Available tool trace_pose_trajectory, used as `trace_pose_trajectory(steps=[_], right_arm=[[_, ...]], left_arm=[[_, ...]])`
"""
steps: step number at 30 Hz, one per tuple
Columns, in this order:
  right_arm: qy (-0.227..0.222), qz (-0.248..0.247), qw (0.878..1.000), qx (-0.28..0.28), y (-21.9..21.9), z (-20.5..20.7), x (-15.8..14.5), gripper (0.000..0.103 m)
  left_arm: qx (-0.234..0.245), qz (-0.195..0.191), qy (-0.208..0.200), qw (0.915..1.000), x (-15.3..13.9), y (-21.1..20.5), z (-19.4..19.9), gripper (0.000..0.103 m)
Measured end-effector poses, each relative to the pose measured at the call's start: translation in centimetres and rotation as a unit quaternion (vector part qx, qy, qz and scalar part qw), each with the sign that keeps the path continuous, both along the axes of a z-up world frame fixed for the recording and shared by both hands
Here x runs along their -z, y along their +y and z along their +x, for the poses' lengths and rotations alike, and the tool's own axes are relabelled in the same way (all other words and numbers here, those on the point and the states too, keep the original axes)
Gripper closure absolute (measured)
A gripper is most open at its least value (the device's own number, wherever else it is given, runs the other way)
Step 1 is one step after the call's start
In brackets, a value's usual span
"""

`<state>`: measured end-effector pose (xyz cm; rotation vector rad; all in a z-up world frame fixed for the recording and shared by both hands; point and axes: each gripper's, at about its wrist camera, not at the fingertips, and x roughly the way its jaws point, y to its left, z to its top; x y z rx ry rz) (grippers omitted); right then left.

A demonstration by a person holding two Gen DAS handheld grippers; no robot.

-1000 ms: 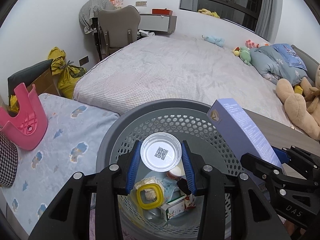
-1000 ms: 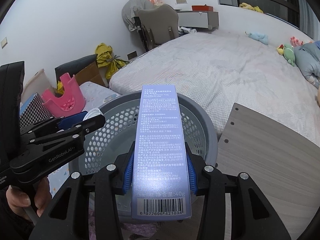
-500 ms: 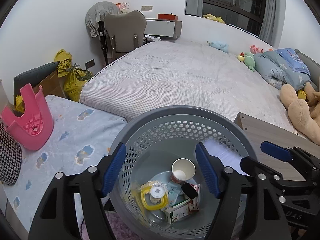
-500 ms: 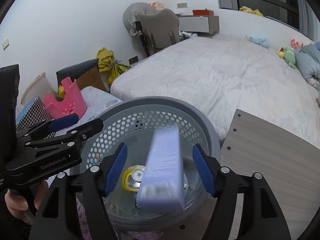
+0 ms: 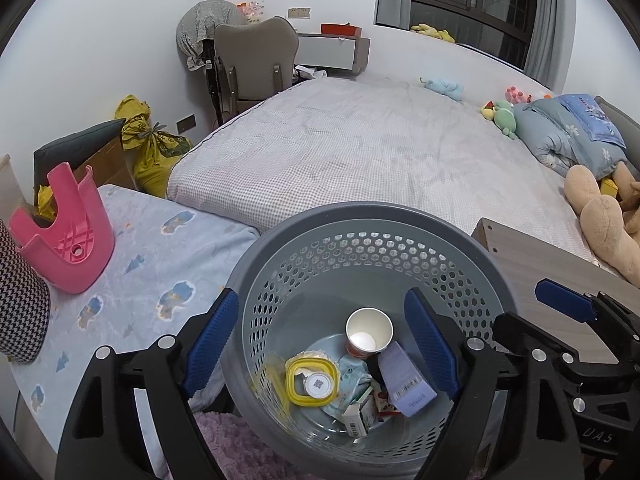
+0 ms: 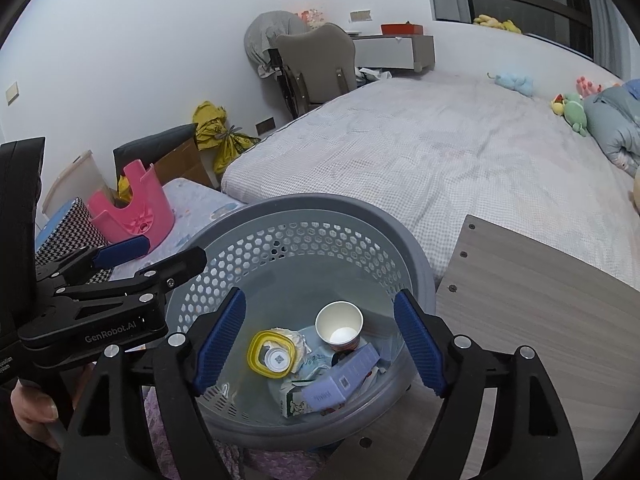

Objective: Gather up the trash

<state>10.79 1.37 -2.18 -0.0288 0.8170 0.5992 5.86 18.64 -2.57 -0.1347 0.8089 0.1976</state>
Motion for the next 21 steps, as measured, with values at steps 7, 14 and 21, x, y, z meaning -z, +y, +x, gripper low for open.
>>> trace_pose_trajectory(steps=[7,14,21], right_arm=[[0.002,0.003,1.000,0.006,-0.52,-0.11,0.19,0.025],[0.004,0.004,1.000,0.007,-0.88,-0.28,0.30,0.022],[0.003,0.006,1.000,0.009,-0.88,-0.39,0.25,0.020]], left_arm=[[0.000,0.006,0.005,1.0000,0.05,-0.27,-0.11,0.020],[0.001,0.016,0.010,0.9998,0.16,-0.56,-0.04,0.019],[-0.002,0.020,0.013,0.9997,0.20,-0.74,-0.04,0.019]])
